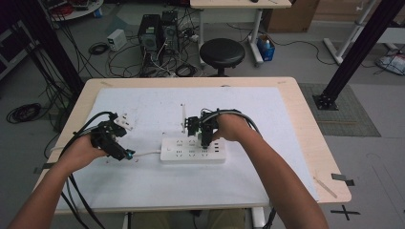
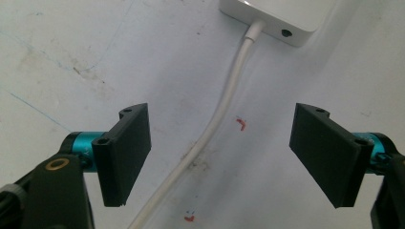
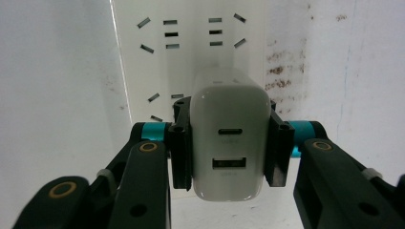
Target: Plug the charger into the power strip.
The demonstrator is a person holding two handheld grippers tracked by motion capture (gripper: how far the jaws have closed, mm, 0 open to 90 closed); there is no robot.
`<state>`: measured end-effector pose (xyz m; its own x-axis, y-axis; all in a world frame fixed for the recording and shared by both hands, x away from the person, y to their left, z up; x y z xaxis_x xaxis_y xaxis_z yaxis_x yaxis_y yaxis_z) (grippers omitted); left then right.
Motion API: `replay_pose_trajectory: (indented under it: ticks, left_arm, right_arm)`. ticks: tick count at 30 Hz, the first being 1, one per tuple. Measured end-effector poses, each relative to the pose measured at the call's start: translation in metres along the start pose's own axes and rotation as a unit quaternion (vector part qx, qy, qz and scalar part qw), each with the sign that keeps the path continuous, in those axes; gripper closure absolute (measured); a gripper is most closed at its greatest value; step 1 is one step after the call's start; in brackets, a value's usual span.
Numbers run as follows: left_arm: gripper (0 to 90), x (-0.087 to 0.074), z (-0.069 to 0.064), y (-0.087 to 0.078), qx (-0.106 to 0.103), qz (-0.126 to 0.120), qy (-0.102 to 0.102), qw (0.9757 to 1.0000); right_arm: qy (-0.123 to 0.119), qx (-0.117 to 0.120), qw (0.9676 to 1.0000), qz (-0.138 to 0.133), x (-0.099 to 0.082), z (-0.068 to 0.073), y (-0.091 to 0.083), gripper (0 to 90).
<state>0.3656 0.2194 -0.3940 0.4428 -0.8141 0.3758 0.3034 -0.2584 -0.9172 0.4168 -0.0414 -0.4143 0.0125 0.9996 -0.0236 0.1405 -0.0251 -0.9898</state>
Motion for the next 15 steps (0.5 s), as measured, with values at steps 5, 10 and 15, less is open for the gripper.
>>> replay_pose_trajectory:
  ticks: [5,10,15]
  left_arm:
    - [22.0,-0.0018,-0.0014,-0.0014,0.001,-0.002,-0.004,1.0]
    - [22.0,-0.0027,-0.0023,-0.0007,0.001,-0.005,-0.007,1.0]
    - [22.0,-0.0019,-0.0019,0.0012,-0.002,-0.003,-0.005,1.0]
  right_arm:
    - [0.022,0.004,0.9997,0.011,0.0017,-0.0003,0.001,62.2]
    - [0.033,0.001,0.9994,0.01,0.0026,0.001,0.0014,62.4]
    - [0.03,0.001,0.9995,0.012,0.0034,0.0006,0.0019,62.5]
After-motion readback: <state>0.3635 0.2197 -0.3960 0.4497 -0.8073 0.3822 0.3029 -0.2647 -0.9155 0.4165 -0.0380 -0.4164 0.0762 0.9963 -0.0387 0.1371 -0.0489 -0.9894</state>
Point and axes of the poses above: each handheld gripper's, and its own axes: y roughly forward along the jaws, x roughly out of its top, z roughly to its left, the point moved 6 cm from there along y, roughly forward along the jaws, and after that the axes turned 2 degrees about z, right-handed, at the moved point
